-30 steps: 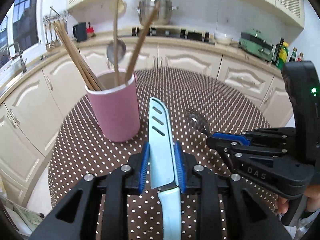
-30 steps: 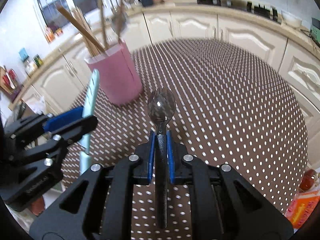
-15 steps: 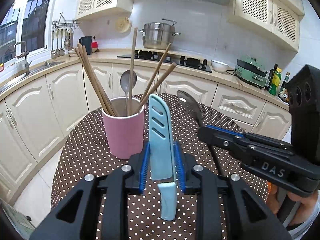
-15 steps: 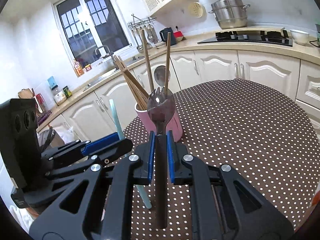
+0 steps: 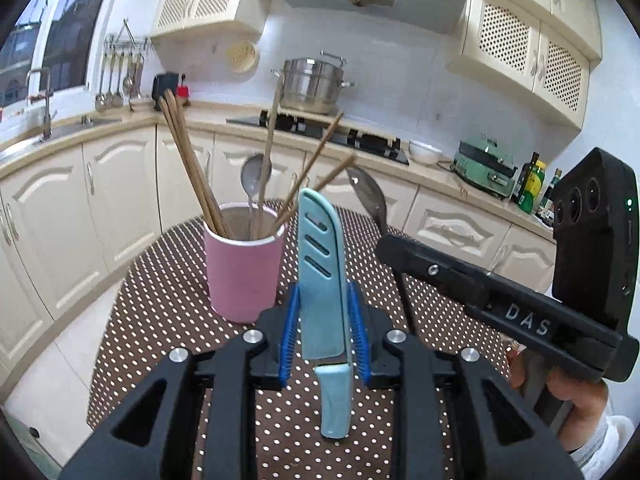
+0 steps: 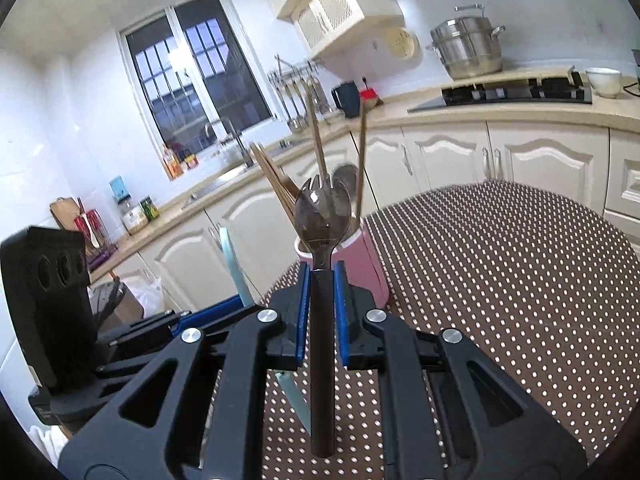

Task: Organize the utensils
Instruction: 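Lift the knife with the left gripper while the right gripper lifts the spoon, then lower the knife and spoon into the pink cup and open both grippers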

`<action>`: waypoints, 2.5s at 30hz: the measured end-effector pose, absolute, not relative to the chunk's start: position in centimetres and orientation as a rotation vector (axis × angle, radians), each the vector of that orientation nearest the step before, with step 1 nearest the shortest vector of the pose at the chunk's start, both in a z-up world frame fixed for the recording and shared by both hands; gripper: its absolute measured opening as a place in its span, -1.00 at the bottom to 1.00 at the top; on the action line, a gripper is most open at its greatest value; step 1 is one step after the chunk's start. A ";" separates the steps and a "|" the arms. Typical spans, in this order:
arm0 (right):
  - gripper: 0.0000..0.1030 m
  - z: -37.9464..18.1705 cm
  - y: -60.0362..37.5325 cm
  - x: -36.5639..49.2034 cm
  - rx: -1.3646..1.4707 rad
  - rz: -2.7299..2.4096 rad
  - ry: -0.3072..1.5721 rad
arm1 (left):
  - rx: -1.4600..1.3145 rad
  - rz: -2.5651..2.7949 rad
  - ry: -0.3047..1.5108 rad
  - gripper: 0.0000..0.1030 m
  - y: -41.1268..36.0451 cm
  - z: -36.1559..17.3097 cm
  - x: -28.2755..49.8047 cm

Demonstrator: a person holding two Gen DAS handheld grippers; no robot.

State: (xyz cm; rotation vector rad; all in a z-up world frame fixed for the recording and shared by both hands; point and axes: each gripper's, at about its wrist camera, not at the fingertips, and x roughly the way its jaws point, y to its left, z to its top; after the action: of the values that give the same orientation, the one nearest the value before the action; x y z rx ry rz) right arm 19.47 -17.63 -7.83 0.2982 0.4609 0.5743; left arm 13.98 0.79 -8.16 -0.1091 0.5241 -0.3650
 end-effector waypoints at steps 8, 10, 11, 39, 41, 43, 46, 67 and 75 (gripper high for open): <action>-0.76 -4.7 -17.4 17.6 0.368 0.607 0.274 | -0.154 -0.379 0.400 -0.54 2.7 -6.0 12.4; -0.76 -4.3 -16.8 17.6 0.367 0.612 0.245 | -0.159 -0.380 0.375 -0.54 3.1 -5.2 12.4; -0.76 -4.1 -16.5 17.8 0.365 0.616 0.241 | -0.159 -0.376 0.370 -0.54 3.3 -4.9 12.6; -0.76 -5.7 -11.3 29.0 0.225 0.551 0.118 | -0.146 -0.270 0.221 -0.54 4.9 -1.0 23.8; -0.76 -6.0 -11.0 29.4 0.218 0.545 0.110 | -0.137 -0.268 0.236 -0.54 4.8 -1.4 24.4; -0.76 -6.3 -10.9 29.5 0.218 0.546 0.108 | -0.136 -0.262 0.244 -0.54 4.9 -1.9 24.9; -0.76 -6.8 -10.7 29.8 0.223 0.546 0.108 | -0.138 -0.260 0.266 -0.54 5.1 -2.6 25.5; -0.76 -7.8 -10.7 29.8 0.209 0.546 0.141 | -0.182 -0.248 0.339 -0.39 6.4 -4.3 25.5; -0.76 -7.9 -10.6 28.7 0.183 0.543 0.170 | -0.172 -0.228 0.359 -0.32 6.8 -4.3 24.8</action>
State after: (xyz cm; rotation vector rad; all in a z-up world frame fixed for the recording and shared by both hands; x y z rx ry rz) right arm 28.68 -10.60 -7.90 0.1828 0.1701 0.5430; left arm 24.80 6.80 -4.33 -0.1717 0.3586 -0.2275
